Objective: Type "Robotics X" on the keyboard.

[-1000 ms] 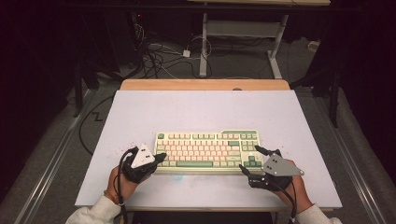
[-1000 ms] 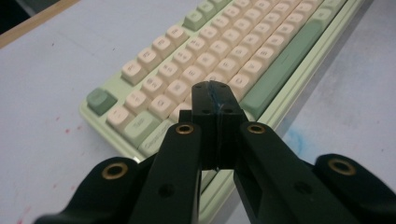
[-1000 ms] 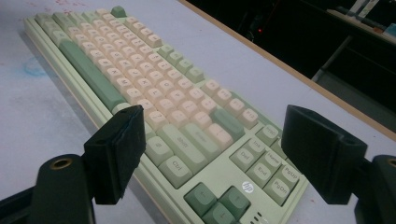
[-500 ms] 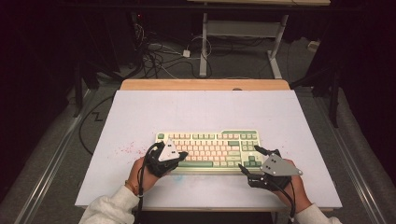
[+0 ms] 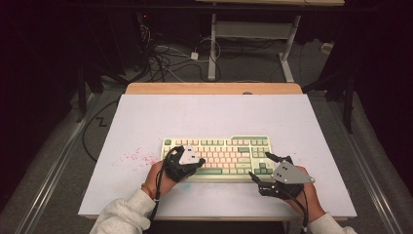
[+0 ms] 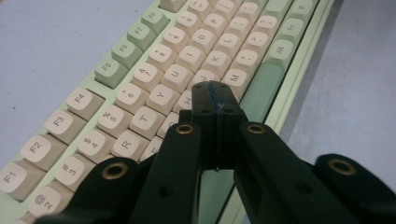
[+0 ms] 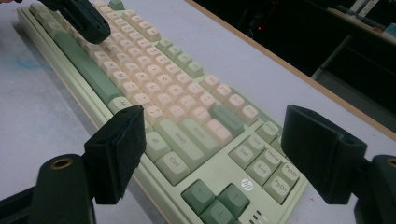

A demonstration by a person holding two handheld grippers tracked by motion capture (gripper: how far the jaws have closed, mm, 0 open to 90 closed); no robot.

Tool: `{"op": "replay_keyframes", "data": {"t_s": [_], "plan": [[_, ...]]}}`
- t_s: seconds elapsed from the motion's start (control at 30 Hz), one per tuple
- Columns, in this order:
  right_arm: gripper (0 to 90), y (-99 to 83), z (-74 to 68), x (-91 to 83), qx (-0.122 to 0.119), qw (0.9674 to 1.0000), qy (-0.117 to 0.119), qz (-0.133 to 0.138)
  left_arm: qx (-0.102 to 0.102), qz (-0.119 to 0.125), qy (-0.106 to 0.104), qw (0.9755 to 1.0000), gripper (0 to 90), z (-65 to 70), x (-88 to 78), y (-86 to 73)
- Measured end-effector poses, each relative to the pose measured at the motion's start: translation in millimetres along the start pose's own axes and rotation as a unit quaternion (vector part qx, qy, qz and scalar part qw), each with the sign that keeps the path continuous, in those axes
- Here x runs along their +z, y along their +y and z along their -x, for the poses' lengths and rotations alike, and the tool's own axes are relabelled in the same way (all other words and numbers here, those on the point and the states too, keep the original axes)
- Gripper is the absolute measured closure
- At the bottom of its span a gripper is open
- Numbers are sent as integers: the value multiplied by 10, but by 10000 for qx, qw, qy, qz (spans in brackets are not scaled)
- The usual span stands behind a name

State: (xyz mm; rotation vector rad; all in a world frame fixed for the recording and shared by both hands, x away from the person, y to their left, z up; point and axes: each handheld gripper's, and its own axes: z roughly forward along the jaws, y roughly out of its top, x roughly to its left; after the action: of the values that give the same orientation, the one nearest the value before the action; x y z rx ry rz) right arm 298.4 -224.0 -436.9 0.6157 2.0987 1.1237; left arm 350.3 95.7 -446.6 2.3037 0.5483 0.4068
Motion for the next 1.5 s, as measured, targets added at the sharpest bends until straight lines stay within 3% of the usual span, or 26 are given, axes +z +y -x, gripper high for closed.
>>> {"op": "replay_keyframes", "data": {"t_s": [0.13,0.3,0.73,0.93,1.33,1.37,1.5], "plan": [[232,-3,13,-5,32,9999,-116,18,21,-78,-42,10000,879,0,42,10],[231,-11,-1,11,-32,10000,-40,-72,90,-188,-17,9998,879,11,92,21],[231,-13,-27,32,-140,9997,48,-178,82,-182,87,9998,879,-7,119,5],[231,-16,-30,36,-156,9996,39,-217,198,-350,79,9992,879,4,145,21],[231,-17,-28,32,-151,9996,51,-217,158,66,312,9994,876,-29,-13,36],[231,-17,-29,33,-157,9996,50,-219,148,87,303,9994,832,-36,-30,35],[232,-12,-30,31,-144,9997,54,-207,122,186,390,9990,831,-54,-87,22]]}}
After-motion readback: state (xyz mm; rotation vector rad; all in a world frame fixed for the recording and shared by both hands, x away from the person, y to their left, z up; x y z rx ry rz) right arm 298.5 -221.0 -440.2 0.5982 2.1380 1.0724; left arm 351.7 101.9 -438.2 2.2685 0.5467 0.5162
